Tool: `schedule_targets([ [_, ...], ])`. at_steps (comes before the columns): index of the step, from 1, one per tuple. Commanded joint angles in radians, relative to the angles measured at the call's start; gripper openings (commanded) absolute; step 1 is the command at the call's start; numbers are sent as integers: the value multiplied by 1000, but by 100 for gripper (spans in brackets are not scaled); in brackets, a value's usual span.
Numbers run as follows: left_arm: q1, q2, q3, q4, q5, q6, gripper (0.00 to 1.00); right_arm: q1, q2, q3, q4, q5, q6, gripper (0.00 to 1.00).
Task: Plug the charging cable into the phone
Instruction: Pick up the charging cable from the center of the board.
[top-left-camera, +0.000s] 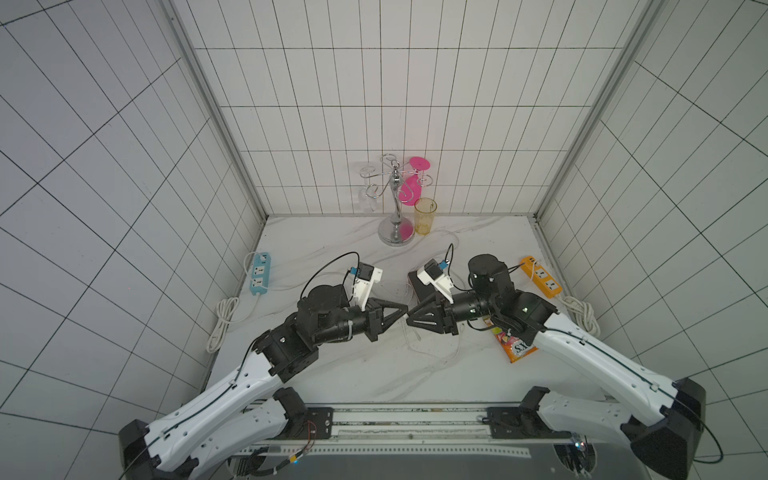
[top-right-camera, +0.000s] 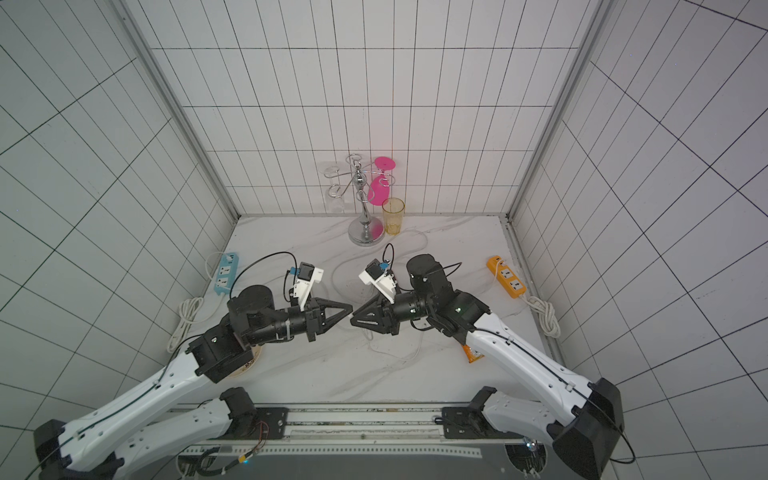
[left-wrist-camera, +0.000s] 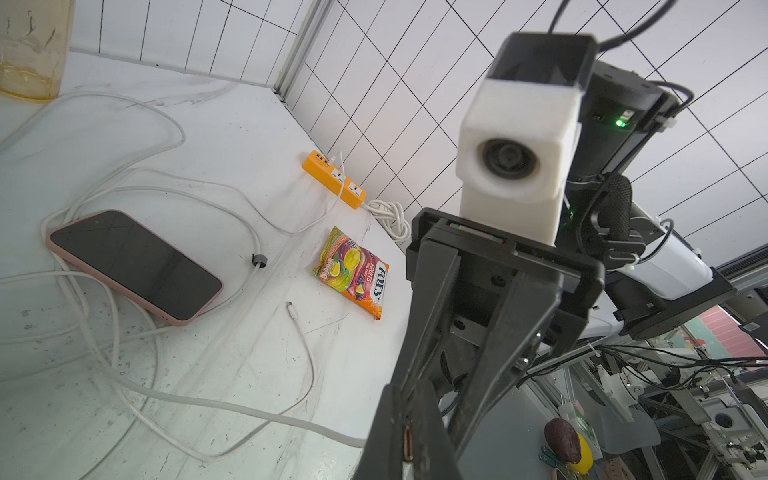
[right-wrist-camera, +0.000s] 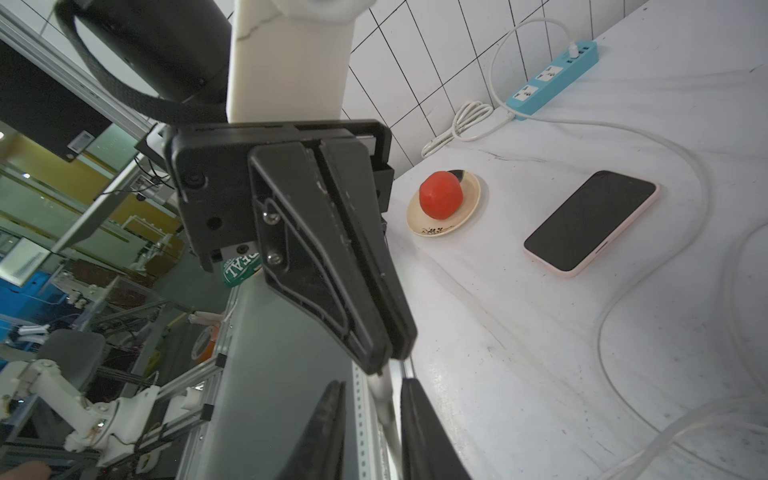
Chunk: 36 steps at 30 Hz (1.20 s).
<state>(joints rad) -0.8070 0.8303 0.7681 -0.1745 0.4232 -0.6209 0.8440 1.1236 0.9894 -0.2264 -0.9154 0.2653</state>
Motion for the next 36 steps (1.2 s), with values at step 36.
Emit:
schedule_targets([
  [36,-3,-24,-42,94,8,-38,0,-11,18,-98,201,-107,127,0],
])
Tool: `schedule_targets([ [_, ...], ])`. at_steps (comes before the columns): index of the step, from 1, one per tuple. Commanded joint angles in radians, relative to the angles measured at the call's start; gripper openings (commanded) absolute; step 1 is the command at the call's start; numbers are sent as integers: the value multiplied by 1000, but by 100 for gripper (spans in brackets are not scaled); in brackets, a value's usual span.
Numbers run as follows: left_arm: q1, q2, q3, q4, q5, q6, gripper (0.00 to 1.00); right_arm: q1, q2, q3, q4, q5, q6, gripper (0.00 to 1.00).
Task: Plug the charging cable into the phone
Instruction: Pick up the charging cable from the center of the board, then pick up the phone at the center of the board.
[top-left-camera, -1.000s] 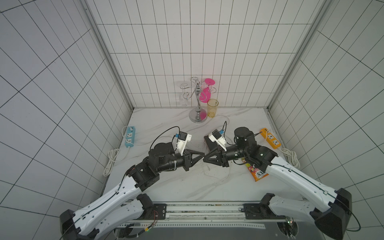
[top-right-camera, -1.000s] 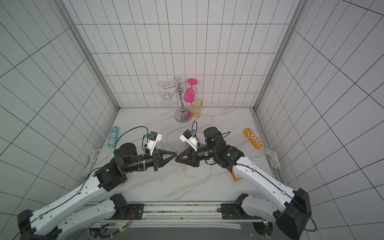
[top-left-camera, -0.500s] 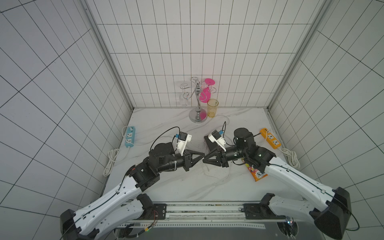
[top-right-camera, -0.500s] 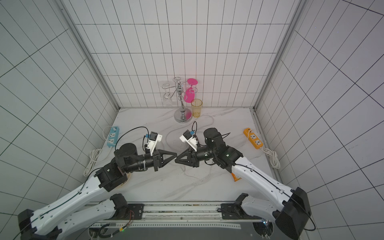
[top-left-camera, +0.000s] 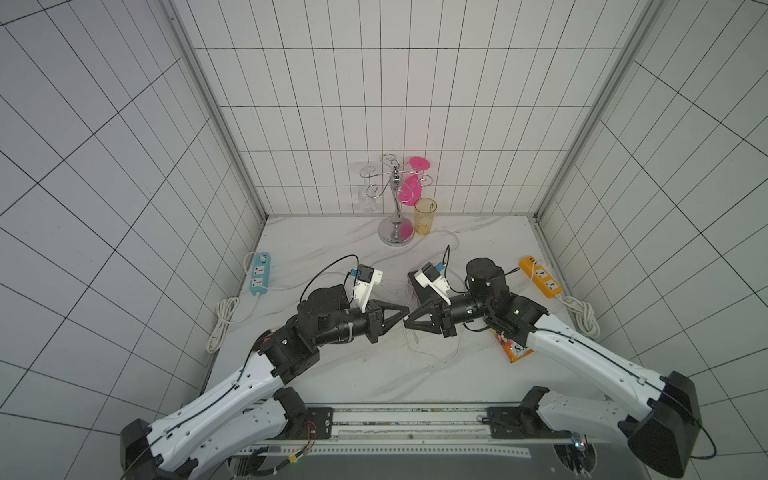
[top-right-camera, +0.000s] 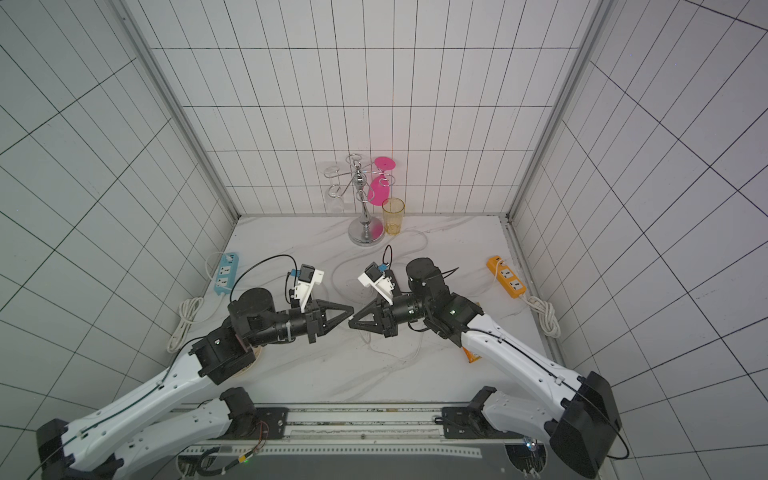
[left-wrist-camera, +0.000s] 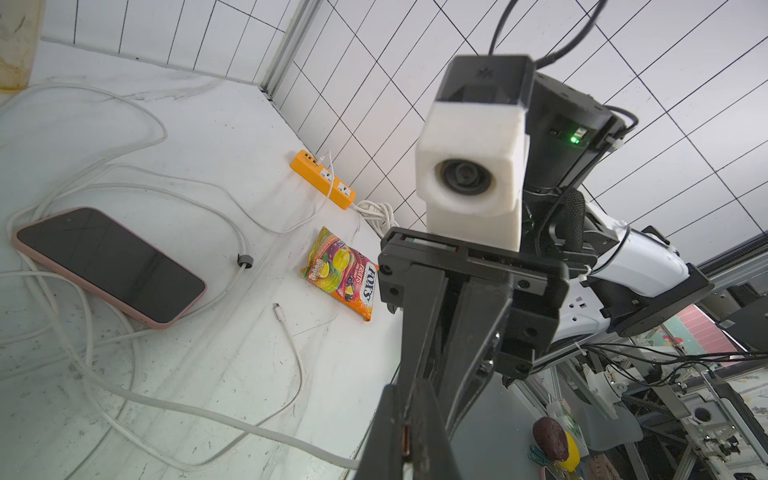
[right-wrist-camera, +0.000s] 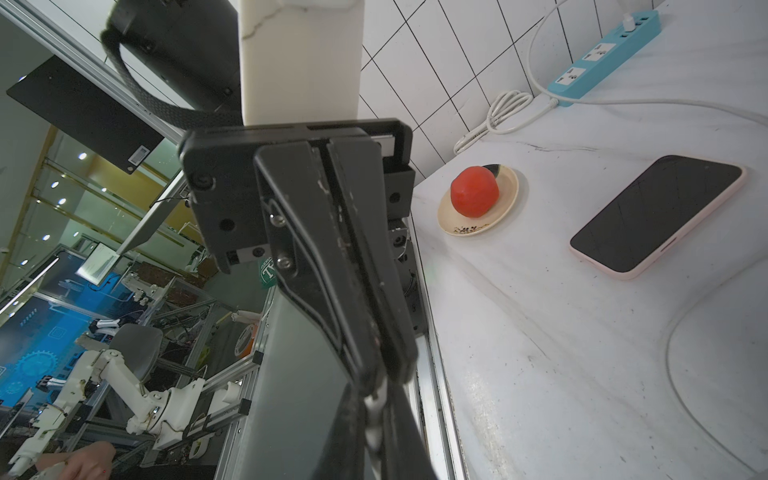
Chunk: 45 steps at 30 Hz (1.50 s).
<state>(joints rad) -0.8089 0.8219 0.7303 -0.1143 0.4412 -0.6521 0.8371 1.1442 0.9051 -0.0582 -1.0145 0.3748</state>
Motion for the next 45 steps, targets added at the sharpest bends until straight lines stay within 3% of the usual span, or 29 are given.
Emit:
schedule_targets([
  [1,-1,-16,2,17,-36,-12,0,-6,-2,-14,32,-5,19,0],
  [2,-1,-17,14,-11,-75,-18,6,-9,-2,-14,32,-6,21,0],
  [5,-1,-24,63,-125,-226,-40,67,-16,-3,-22,31,5,16,0],
  [7,-1,-31,99,-223,-408,-80,86,-22,-6,-31,31,12,13,0],
  [9,1,-40,129,-337,-616,-136,97,-27,-8,-40,26,23,8,0],
  [11,43,-33,161,-459,-742,-193,99,-32,-8,-47,19,36,3,0],
  [16,320,92,182,-660,-617,-286,99,-36,-7,-58,2,52,-4,0],
  [19,418,224,200,-716,-571,-251,99,-37,-8,-57,-11,60,-10,0],
  [25,432,536,362,-825,-581,-174,98,-38,0,-51,-32,74,-15,0],
  [29,430,716,459,-916,-673,-175,98,-38,4,-46,-38,79,-10,0],
  [36,490,870,494,-857,-618,-126,98,-38,3,-40,-56,86,-15,0],
  [45,499,980,497,-759,-533,-74,98,-38,6,-31,-69,88,-18,0],
])
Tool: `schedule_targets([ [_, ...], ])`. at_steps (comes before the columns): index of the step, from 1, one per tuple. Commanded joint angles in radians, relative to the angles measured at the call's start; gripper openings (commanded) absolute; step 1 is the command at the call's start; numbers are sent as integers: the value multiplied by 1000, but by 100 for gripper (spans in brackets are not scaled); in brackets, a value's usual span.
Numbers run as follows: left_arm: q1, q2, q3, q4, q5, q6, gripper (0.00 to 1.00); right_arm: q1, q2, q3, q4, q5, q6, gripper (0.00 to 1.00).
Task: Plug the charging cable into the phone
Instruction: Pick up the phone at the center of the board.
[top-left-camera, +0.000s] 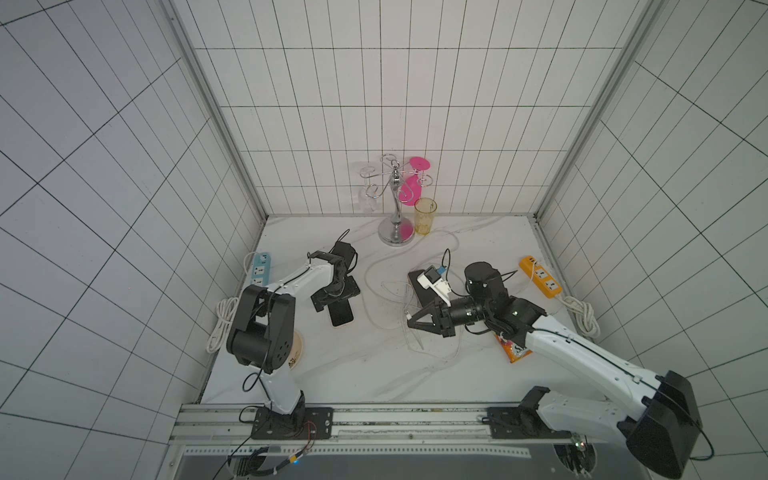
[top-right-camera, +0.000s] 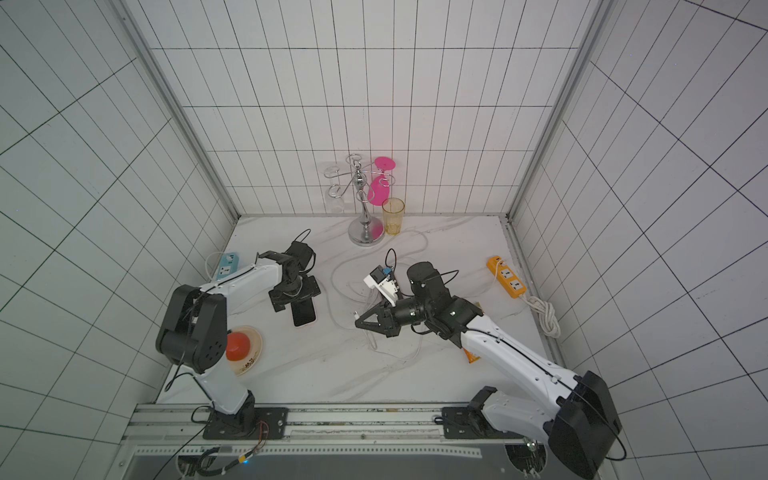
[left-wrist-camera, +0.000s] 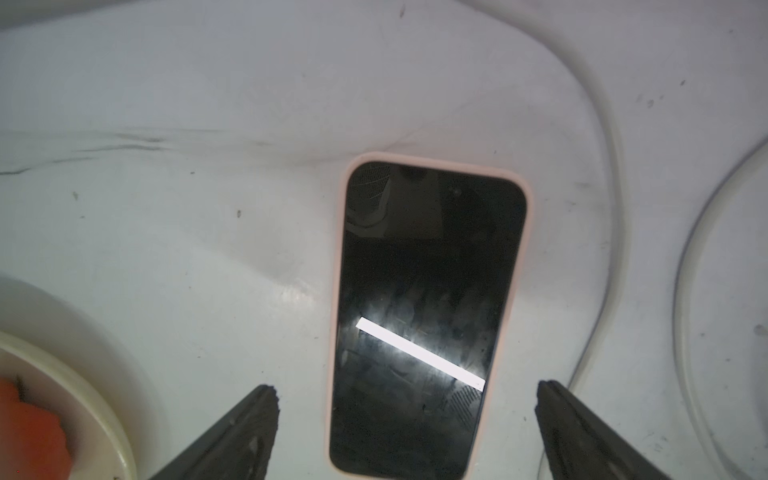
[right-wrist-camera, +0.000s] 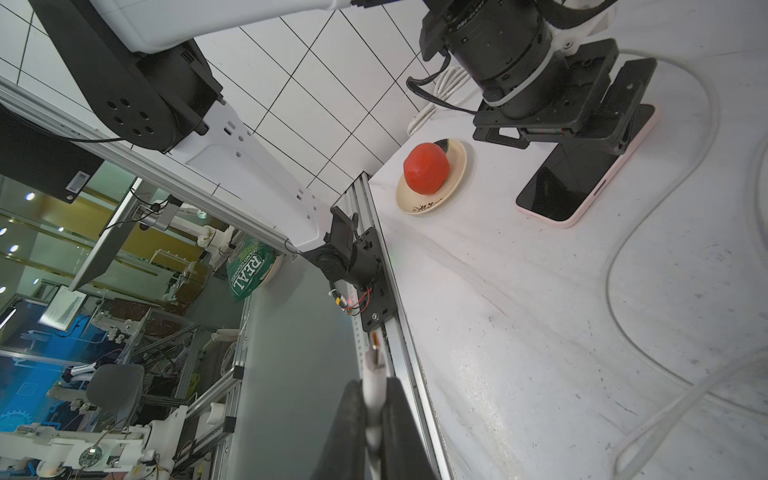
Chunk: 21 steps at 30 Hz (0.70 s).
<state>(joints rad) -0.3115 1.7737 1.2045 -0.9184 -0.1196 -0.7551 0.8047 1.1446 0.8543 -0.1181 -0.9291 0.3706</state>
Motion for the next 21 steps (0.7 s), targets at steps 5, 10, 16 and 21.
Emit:
schedule_targets([
  [5,22,71,23,60,50,42,98,-6,3,26,-32,1,-26,0],
  [10,44,86,10,73,54,57,98,-6,6,26,-40,1,-30,0],
  [16,47,132,20,71,26,69,96,-6,13,30,-39,1,-30,0],
  [21,54,167,18,93,41,79,91,-6,14,31,-39,0,-29,0],
])
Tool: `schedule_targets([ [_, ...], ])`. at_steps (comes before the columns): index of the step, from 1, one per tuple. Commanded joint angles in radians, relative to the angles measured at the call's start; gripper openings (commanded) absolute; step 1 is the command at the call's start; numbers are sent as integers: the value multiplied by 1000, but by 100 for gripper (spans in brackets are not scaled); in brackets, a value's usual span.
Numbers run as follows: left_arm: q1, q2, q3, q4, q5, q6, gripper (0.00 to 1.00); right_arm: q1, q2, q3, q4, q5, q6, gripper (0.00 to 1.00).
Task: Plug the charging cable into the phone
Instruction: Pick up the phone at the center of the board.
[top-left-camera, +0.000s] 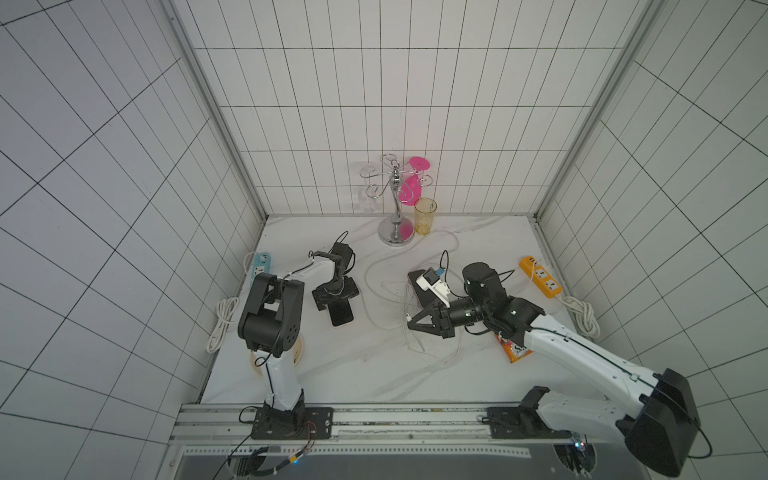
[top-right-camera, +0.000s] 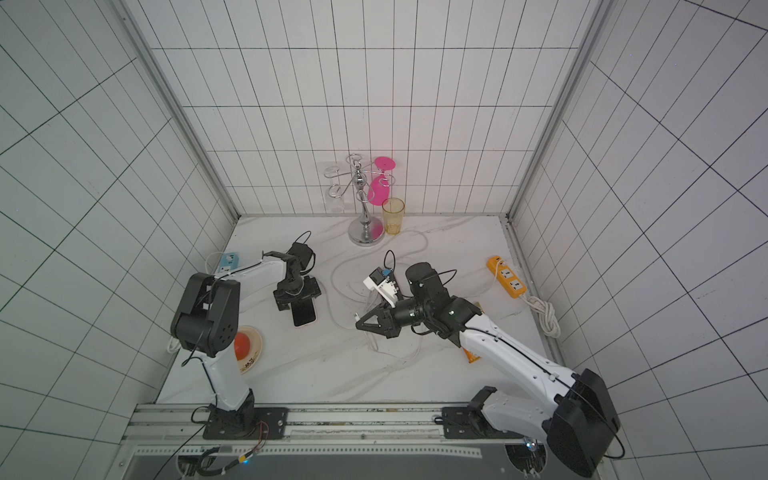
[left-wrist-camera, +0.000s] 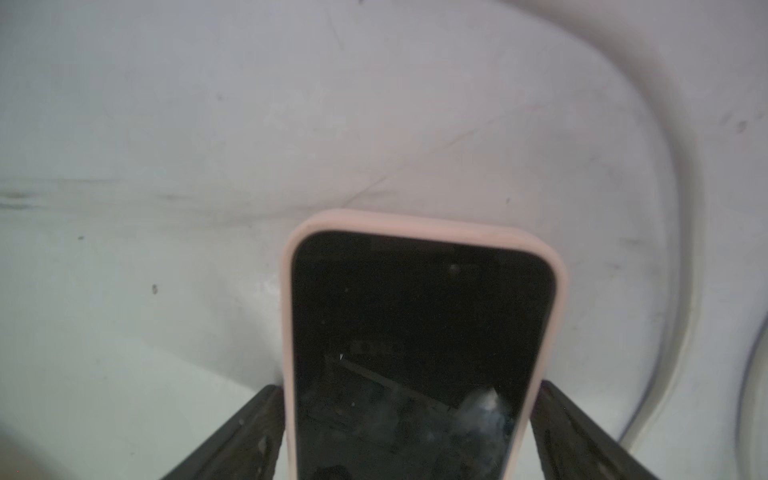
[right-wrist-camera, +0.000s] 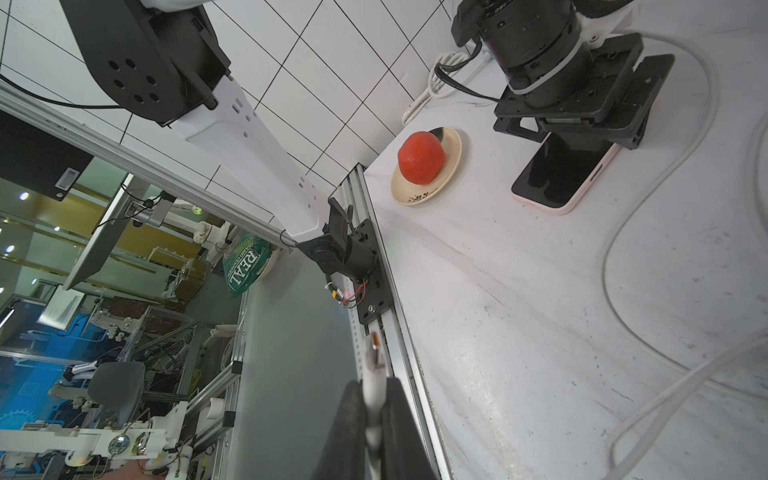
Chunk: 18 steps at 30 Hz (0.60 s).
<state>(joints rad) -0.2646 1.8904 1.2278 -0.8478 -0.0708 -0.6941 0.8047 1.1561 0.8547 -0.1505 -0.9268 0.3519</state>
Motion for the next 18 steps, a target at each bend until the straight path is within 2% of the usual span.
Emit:
schedule_targets([
  [1,8,55,-6,27,-6,20,91,-6,1,29,-7,-2,-10,0],
  [6,11,61,-12,44,-2,33,81,-6,-2,22,-12,-1,-14,0],
  [9,11,50,-23,54,-2,37,70,-6,-1,20,-11,2,-14,0],
  [11,12,39,-26,54,-3,42,59,-6,1,19,-12,2,-16,0],
  [13,12,26,-28,47,-2,45,56,-6,3,19,-12,4,-15,0],
  [14,12,17,-29,39,-2,45,52,-6,5,18,-11,5,-15,0],
  [18,11,-49,-49,44,27,30,15,-6,9,14,-8,11,-13,0],
])
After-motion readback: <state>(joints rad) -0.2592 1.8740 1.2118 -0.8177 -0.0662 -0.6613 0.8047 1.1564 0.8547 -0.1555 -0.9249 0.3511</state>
